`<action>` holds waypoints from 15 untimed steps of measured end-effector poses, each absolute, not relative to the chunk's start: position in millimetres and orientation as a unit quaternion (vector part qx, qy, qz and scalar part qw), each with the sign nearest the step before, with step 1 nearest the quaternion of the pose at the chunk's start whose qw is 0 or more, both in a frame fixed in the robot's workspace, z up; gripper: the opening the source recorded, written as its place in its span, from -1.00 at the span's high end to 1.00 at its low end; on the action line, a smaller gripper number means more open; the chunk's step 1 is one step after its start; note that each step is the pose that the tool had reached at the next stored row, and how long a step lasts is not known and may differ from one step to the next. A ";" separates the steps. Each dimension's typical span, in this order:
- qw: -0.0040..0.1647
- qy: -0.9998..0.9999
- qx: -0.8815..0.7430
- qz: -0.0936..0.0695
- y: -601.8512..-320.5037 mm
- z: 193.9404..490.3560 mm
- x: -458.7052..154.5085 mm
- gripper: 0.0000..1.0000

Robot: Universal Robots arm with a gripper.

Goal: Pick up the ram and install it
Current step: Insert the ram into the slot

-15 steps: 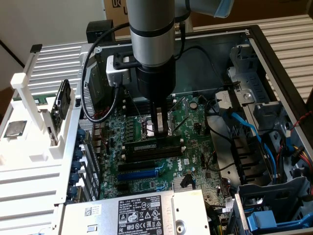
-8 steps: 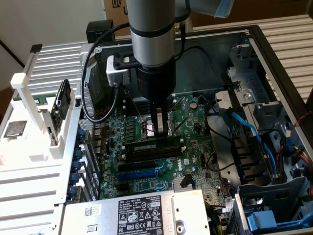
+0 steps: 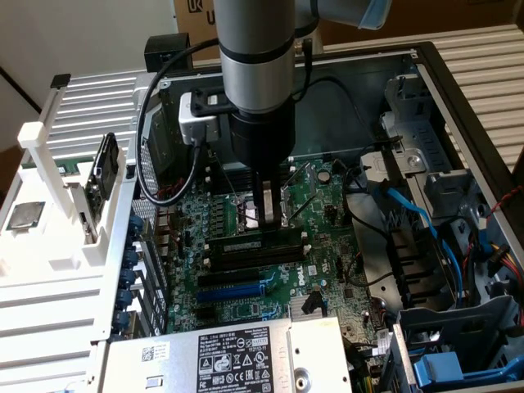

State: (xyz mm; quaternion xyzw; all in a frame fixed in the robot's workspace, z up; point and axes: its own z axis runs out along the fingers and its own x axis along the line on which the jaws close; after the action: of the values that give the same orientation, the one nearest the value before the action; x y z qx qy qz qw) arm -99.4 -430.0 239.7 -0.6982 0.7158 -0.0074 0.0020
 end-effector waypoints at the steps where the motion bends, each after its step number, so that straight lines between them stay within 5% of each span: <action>1: 0.002 0.716 -0.698 -0.007 -430.0 239.7 -99.3 0.76; 15: 0.002 0.716 -0.698 -0.007 -431.7 237.6 -98.5 0.76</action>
State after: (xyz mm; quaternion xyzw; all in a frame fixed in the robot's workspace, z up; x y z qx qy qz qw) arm -98.5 -431.7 237.6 -0.6982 0.7159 -0.0065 0.0022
